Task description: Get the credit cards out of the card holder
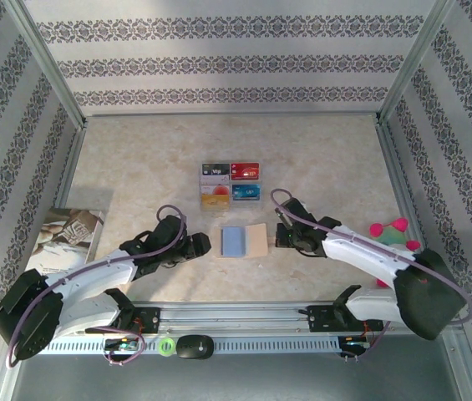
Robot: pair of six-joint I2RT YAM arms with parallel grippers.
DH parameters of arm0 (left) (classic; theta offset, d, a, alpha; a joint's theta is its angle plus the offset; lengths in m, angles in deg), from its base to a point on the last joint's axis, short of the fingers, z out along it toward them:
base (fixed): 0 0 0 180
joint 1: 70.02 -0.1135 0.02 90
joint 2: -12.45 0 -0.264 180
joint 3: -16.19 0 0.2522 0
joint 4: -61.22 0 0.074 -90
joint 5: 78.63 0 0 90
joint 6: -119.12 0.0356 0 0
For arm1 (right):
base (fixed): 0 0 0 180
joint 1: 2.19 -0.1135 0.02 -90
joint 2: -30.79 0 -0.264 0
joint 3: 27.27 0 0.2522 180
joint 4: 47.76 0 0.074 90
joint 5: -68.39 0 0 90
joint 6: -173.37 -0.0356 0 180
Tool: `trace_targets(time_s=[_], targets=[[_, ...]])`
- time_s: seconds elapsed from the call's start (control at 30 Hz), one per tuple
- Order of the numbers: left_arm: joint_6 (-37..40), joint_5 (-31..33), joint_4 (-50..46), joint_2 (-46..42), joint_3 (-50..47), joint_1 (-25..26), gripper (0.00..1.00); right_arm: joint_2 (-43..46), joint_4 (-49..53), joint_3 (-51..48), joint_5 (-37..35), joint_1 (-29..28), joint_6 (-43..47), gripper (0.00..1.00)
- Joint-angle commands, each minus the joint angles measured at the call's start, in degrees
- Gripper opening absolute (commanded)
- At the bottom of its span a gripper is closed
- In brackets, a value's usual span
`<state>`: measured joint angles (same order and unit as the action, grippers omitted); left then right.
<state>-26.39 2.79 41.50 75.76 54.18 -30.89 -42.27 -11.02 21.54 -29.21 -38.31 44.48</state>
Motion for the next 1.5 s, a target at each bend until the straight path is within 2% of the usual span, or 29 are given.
trace_targets(time_s=[0.0, 0.13, 0.17, 0.3, 0.43, 0.57, 0.7, 0.87, 0.97, 1.0, 1.03, 1.23, 1.47], targets=[[1.01, -0.61, 1.83, 1.01, 2.57, 1.12, 0.75, -2.62, -2.24, -0.29, -1.56, 0.86, -0.23, 0.0], [1.23, -1.25, 2.4, 2.17, 2.92, 1.14, 0.76, -8.23, -3.83, 1.54, -0.17, 1.53, -0.21, 0.0], [1.56, -1.13, 2.29, 2.14, 2.96, 1.12, 0.76, -8.94, -4.2, 1.76, 0.44, 1.6, -0.07, 0.04], [3.56, 0.65, -0.03, 1.04, 3.87, 1.12, 0.79, -7.7, -4.09, 2.5, 0.92, 1.59, 0.61, 0.33], [5.29, 3.09, -2.63, -0.85, 4.86, 1.12, 0.81, -1.21, -1.2, 3.36, -0.4, 1.58, 1.1, 0.47], [6.45, 4.55, -3.42, -2.56, 5.04, 1.03, 0.83, 6.02, 2.19, 5.36, -1.63, 0.55, 2.82, 0.51], [7.25, 7.51, -6.38, -3.67, 5.61, 0.81, 0.83, 8.82, -0.51, 7.21, -3.11, -6.44, 7.4, 0.54], [6.47, 9.76, -10.68, -6.4, 4.76, -1.11, 0.85, -2.53, -0.84, 13.85, 1.62, -12.56, 10.23, 0.57], [6.17, 10.07, -12.29, -8.86, 4.0, -2.19, 0.91, -10.38, 0.64, 18.2, 3.2, -15.08, 12.23, 0.6], [6.28, 10.04, -12.65, -9.54, 3.73, -2.45, 0.92, -12.03, 0.75, 18.96, 3.06, -15.59, 12.51, 0.64], [6.26, 10.14, -12.99, -10.32, 3.48, -2.65, 0.98, -13.66, 0.67, 19.63, 3.27, -16.05, 12.84, 0.7], [5.63, 9.67, -13.86, -12.16, 2.23, -3.41, 1.0, -20.33, 1.94, 23.05, 3.63, -17.79, 14.52, 0.81], [5.32, 8.14, -12.2, -11.88, 1.09, -4.28, 1.0, -24.49, 2.15, 24.77, 3.13, -18.49, 15.13, 0.84]])
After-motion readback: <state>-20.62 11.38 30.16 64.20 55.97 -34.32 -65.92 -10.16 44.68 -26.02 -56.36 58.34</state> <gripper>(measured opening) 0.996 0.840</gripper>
